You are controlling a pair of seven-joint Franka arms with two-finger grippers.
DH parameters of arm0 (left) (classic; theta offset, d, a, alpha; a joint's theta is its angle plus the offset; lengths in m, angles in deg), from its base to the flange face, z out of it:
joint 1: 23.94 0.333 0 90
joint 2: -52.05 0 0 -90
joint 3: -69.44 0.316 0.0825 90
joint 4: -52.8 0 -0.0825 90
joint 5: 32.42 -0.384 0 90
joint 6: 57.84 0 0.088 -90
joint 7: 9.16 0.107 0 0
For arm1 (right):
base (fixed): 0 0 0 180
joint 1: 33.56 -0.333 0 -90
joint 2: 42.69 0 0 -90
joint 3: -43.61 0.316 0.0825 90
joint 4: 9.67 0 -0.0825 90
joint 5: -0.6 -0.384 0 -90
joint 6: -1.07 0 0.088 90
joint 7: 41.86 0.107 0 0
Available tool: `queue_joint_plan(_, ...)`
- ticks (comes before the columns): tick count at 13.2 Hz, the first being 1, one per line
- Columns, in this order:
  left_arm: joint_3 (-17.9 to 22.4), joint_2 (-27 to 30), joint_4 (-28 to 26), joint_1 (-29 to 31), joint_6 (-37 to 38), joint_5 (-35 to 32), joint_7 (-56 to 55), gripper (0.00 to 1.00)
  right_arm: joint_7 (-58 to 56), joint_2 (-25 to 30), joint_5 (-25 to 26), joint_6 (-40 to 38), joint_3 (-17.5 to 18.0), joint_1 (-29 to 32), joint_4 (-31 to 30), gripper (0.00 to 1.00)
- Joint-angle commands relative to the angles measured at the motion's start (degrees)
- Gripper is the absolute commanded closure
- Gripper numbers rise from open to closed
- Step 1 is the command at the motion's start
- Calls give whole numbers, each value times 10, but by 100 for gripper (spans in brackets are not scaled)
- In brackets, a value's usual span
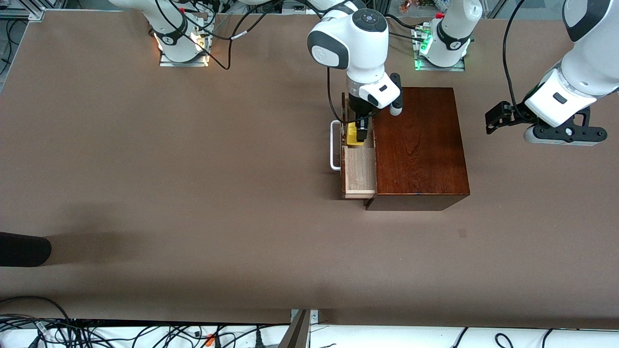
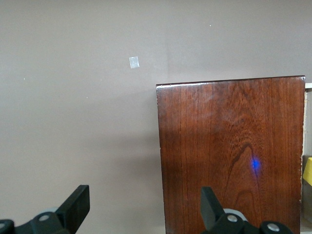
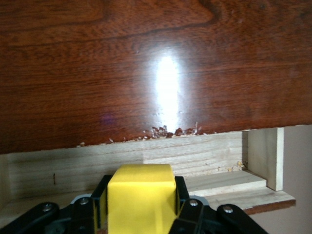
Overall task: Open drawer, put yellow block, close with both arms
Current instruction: 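Lower the cube into the drawer and open the right gripper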
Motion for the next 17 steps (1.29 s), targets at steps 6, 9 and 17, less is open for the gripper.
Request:
queue_joint_plan(6,-5,11,-2,0,6,-14,-7,0,-4,1,6,6,27,8,-24,94)
queue_joint_plan(9,-6,11,-2,0,6,-14,-7,0,-1,0,5,13,27,9,-28,94)
queue_joint_plan(17,-6,11,-2,0,6,-14,-7,0,20,1,3,32,29,8,-46,93)
